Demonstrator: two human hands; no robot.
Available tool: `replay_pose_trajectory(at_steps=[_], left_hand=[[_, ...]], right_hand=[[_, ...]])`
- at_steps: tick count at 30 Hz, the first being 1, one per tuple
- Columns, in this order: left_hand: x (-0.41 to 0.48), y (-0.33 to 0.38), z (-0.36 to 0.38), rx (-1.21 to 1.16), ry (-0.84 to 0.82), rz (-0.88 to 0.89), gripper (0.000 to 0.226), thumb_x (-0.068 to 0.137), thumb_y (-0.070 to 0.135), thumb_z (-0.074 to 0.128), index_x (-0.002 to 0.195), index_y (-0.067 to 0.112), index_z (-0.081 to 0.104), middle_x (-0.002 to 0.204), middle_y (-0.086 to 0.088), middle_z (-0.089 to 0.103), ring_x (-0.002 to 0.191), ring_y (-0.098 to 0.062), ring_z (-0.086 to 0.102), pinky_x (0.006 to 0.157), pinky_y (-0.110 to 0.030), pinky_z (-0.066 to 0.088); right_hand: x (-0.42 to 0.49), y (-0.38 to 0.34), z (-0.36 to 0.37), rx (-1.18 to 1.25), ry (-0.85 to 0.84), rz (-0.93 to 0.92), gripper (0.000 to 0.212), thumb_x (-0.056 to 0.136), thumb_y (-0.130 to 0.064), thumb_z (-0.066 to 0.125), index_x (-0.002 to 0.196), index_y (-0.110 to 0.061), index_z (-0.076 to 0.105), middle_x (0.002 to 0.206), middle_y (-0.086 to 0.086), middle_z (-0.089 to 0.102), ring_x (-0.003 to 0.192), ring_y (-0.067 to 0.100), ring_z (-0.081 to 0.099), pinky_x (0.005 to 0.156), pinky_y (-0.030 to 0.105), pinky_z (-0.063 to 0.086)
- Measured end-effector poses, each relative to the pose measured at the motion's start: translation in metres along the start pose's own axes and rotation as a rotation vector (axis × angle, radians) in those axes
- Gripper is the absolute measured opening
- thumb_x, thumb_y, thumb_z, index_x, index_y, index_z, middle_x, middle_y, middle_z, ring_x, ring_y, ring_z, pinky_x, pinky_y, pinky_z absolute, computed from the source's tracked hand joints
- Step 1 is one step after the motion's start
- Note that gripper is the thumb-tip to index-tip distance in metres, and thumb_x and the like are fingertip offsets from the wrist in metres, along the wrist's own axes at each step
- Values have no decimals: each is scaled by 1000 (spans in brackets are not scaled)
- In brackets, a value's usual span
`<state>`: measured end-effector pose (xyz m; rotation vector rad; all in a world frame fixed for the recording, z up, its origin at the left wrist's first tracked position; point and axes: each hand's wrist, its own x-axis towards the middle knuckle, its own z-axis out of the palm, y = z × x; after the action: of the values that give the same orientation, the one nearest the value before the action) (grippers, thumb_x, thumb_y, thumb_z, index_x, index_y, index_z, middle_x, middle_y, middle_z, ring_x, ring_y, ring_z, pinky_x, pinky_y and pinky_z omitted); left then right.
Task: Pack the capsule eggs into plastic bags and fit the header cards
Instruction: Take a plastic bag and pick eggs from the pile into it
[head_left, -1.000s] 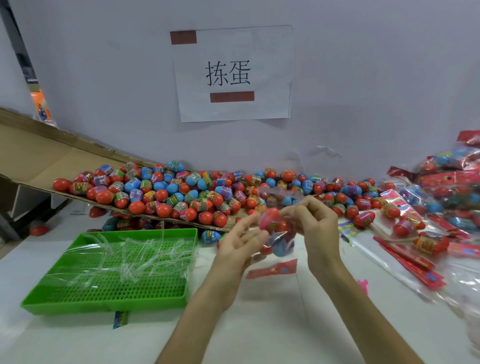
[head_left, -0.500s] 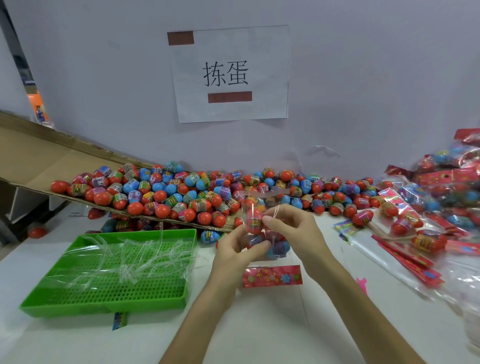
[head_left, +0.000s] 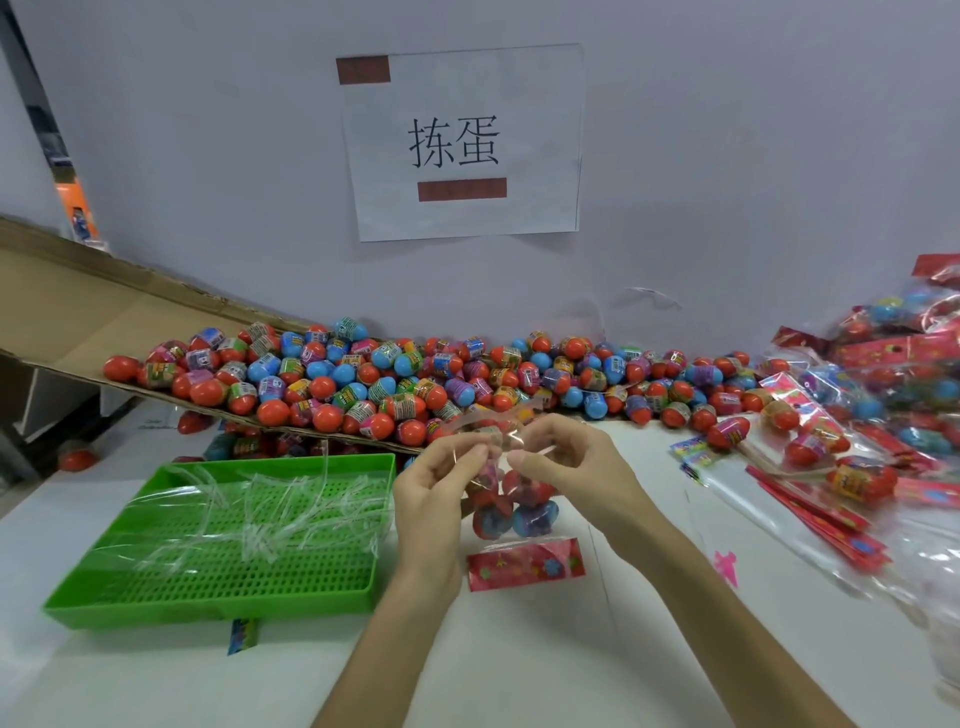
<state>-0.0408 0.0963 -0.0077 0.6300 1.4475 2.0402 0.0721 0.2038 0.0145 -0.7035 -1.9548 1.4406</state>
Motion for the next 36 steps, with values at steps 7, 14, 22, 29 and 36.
replay_pose_trajectory(at_steps=[7,14,22,29,36], left_hand=[[1,2,-2,-45,12,-4,16,83,7,78,88,21,84,84,-6,79,78,-18,74,65,-28,62],[-2,6,1,-110,-84,-108,41,87,42,72,121,19,73,109,-7,79,98,-22,76,81,-34,59],[-3,4,1,-49,-58,-123,8,93,20,73,89,23,79,96,-6,78,89,-22,75,65,-25,58],[-5,7,6,-195,-19,-95,26,85,39,72,102,22,82,106,-12,79,94,-24,77,69,-32,62],[-4,8,7,-270,56,-49,21,101,17,62,101,16,82,102,-11,80,85,-17,77,61,-23,59]], right_hand=[[-1,1,1,-101,2,-52,11,88,-16,78,79,-20,72,76,-7,72,76,16,70,67,28,62],[-3,-1,0,-22,63,-103,18,92,-13,73,78,-24,71,74,-6,69,67,10,66,61,20,55],[1,-1,1,47,124,-68,5,94,-24,72,98,-27,72,91,-6,75,88,11,72,72,19,58],[1,-1,-6,156,217,24,7,96,-16,68,92,-18,74,81,-4,77,79,13,75,63,25,60],[2,0,-3,120,198,10,12,98,-16,66,91,-21,74,81,-4,77,79,13,75,61,25,60]])
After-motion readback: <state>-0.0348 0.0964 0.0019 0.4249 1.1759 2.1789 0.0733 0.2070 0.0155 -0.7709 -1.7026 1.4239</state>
